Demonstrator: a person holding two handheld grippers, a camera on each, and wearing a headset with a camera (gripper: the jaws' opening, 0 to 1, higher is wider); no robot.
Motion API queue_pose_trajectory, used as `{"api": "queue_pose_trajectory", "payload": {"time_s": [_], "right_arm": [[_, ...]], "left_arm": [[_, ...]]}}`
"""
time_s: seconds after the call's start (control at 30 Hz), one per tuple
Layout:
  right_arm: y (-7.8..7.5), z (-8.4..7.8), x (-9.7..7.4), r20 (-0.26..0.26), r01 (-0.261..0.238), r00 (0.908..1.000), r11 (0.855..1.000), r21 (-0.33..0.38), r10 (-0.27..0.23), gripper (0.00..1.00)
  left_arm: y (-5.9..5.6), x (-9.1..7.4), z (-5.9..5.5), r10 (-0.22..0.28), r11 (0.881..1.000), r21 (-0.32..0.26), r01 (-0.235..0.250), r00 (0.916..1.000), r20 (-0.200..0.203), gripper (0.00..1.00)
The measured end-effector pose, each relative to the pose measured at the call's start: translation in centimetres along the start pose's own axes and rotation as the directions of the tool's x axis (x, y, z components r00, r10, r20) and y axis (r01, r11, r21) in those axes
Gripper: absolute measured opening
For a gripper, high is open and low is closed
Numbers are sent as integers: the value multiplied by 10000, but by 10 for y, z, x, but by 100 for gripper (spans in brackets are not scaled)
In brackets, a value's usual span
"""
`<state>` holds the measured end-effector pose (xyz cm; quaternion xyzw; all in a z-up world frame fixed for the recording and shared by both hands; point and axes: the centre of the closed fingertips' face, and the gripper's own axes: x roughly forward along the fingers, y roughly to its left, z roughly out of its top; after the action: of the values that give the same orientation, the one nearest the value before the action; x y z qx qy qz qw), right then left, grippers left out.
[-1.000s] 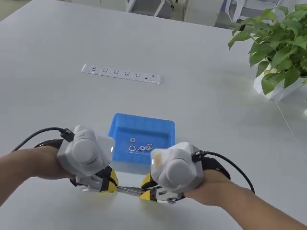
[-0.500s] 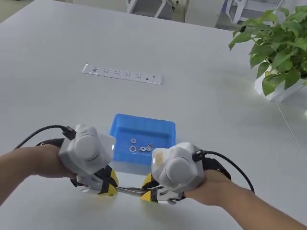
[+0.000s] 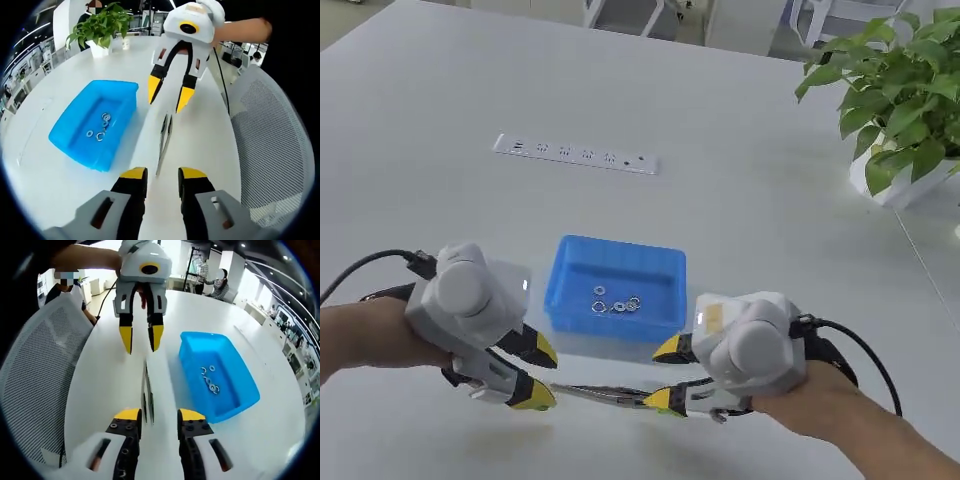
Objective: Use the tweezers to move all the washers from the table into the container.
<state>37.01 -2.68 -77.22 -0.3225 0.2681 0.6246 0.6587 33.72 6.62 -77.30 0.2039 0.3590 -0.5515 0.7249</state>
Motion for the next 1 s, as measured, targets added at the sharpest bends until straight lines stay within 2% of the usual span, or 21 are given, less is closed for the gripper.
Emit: {"api": "queue_pose_trajectory", "payload": {"time_s": [0.13, 0.23, 0.3, 0.4, 0.5, 0.63, 0.77, 0.87, 1.0], "right_arm": [[-8, 0, -16, 526, 481, 9972, 9954, 824, -526, 34], [-17, -4, -28, 759, 997, 9911, 9871, 1257, -1097, 41], [-20, -6, -34, 894, 1216, 9867, 9810, 1514, -1361, 46], [-23, -10, -43, 1122, 1437, 9795, 9708, 1919, -1671, 55], [-27, -12, -49, 1338, 1649, 9710, 9604, 2245, -1980, 63], [-29, -14, -55, 1511, 1785, 9633, 9501, 2557, -2217, 72], [-29, -11, -61, 1789, 1860, 9541, 9433, 2750, -2402, 81], [-30, -11, -62, 1927, 1924, 9482, 9391, 2848, -2527, 88], [-29, -12, -62, 1986, 1898, 9467, 9375, 2917, -2535, 97]], "left_arm": [[3, -14, 7, 360, 9989, -307, -344, 9981, 505, 32], [6, -26, 16, 795, 9945, -764, -718, 9916, 1025, 38], [8, -30, 19, 1016, 9921, -865, -913, 9871, 1234, 43], [9, -37, 27, 1452, 9869, -952, -1302, 9742, 1726, 53], [9, -41, 34, 1711, 9826, -1111, -1491, 9590, 2261, 65], [6, -43, 36, 1831, 9798, -1266, -1549, 9495, 2549, 75], [3, -46, 44, 1945, 9764, -1499, -1553, 9342, 2990, 84], [2, -47, 46, 1949, 9764, -1500, -1551, 9321, 3053, 88], [6, -50, 47, 2091, 9735, -1562, -1672, 9272, 3107, 97]]}}
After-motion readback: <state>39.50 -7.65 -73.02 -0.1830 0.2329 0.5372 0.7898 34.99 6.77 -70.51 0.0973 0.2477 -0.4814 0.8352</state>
